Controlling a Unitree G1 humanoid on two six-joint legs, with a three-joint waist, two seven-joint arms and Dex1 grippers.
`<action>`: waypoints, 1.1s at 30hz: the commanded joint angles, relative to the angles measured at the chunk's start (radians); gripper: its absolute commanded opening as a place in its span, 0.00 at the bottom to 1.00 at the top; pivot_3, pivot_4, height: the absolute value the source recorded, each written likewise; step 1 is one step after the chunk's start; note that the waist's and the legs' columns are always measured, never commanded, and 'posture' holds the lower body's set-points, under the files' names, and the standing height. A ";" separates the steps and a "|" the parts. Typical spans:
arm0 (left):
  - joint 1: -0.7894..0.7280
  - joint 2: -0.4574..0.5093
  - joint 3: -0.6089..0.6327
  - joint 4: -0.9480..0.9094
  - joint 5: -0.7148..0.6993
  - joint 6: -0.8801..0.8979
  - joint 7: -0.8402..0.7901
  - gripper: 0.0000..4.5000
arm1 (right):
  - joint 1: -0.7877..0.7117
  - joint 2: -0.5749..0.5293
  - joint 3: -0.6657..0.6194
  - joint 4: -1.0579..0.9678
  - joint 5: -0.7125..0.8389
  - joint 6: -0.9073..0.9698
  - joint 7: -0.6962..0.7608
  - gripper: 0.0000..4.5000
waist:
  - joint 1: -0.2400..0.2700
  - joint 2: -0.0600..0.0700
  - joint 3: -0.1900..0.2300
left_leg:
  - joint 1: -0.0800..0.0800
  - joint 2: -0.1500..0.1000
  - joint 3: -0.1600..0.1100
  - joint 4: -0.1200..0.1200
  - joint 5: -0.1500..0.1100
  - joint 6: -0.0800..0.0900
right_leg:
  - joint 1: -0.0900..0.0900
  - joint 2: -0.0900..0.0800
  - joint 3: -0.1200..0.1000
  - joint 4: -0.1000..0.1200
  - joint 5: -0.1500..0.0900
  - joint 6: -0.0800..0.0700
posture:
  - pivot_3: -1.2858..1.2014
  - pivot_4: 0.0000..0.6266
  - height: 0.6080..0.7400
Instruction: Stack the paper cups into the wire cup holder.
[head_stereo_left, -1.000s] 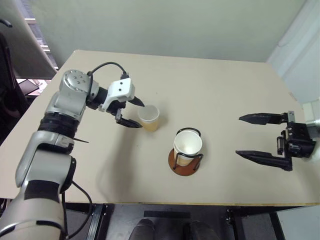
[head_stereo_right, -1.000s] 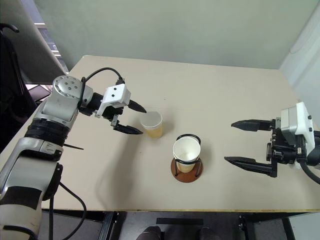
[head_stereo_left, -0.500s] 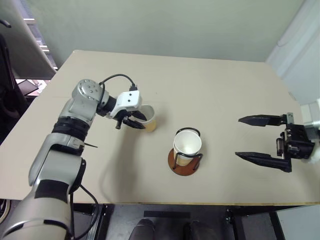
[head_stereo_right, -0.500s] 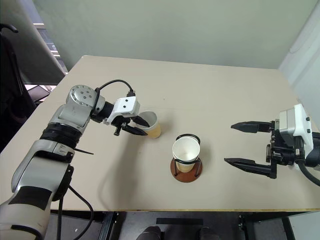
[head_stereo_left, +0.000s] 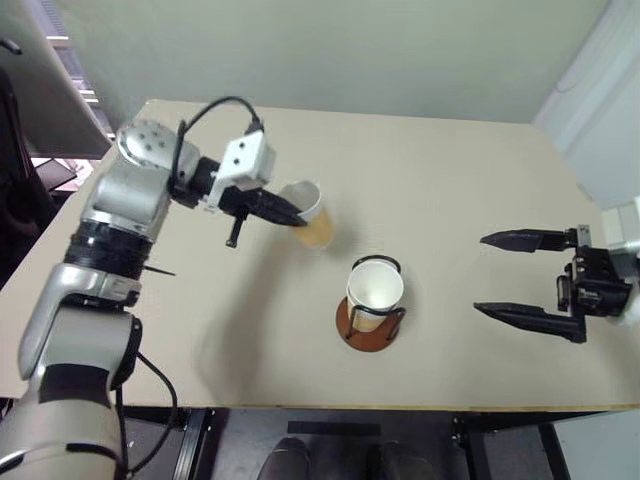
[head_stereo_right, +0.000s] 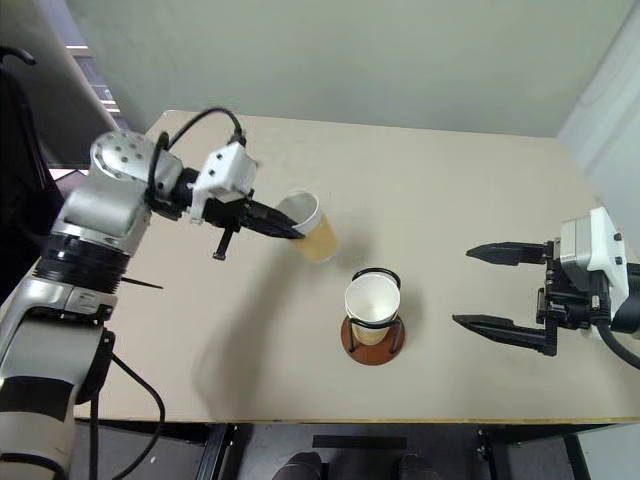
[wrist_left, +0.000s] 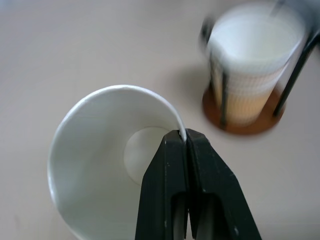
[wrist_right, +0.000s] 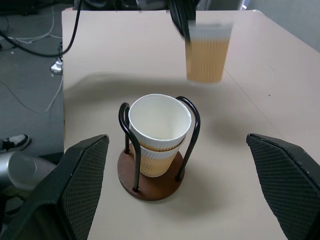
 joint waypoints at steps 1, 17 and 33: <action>-0.052 0.036 0.014 -0.248 -0.259 0.083 -0.033 0.01 | -0.008 -0.017 -0.051 -0.001 -0.004 -0.020 0.010 1.00 | -0.001 0.000 0.000 | 0.000 0.000 0.000 0.000 0.000 0.000 | 0.000 0.000 0.000 0.000 0.000 0.000 | 0.52 0.24 1.00; -0.097 0.015 -0.222 -0.251 -0.197 -0.063 -0.033 0.01 | 0.046 -0.012 -0.115 -0.036 0.000 -0.006 0.004 1.00 | -0.014 0.002 0.000 | 0.014 0.001 0.012 -0.001 -0.002 0.004 | 0.009 0.000 0.012 0.001 0.000 0.000 | 0.52 0.24 1.00; -0.092 0.042 -0.355 -0.199 -0.124 -0.169 -0.033 0.01 | 0.065 -0.005 -0.137 -0.078 0.044 0.020 -0.025 1.00 | -0.014 0.001 0.000 | 0.015 -0.001 0.014 -0.002 -0.004 0.007 | 0.007 0.002 0.022 0.000 0.001 0.002 | 0.52 0.24 1.00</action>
